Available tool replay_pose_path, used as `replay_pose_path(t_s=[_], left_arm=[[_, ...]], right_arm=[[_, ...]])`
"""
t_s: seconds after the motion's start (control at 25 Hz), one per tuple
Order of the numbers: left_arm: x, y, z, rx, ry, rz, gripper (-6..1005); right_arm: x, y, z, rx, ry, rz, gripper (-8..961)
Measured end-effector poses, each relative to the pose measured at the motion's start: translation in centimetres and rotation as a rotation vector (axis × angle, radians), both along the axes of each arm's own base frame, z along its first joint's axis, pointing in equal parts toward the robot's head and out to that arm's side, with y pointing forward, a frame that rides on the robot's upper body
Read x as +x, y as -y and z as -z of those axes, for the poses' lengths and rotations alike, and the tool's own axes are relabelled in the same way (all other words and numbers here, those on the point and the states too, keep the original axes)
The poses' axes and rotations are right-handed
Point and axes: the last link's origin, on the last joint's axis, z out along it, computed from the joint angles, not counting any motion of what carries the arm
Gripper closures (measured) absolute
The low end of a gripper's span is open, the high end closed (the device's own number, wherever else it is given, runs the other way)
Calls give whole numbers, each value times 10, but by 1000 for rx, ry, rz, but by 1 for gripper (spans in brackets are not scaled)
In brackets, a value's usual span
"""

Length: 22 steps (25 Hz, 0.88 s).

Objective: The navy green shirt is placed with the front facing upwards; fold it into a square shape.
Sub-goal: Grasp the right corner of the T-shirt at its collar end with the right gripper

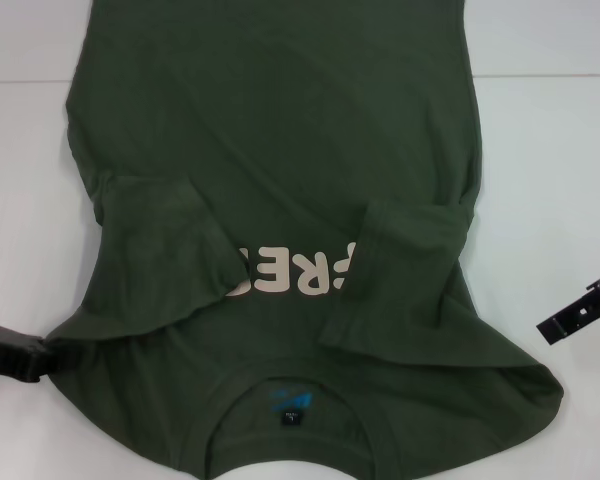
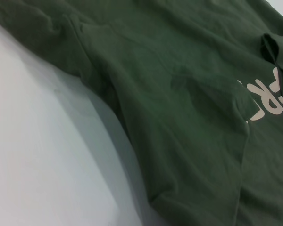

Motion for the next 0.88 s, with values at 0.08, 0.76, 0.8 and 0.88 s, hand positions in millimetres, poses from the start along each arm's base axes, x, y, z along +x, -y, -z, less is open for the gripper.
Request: replay_pose_path(t_s=[0.08,0.76,0.8,0.88], left_arm=[[0,0,-1,3,1,-1,962],[2,-3,-1,5,5,-1,961],[3,-3,-1,5,6,-1,961],[3,-3,-1,5,6,0,961]], right_arm=[[-2,-1,2,0,3,19,76],[19,9,49,-134,126,102,146],[21,9,49,-131,130,106,159],[24,8,51,-128,132,110,187]])
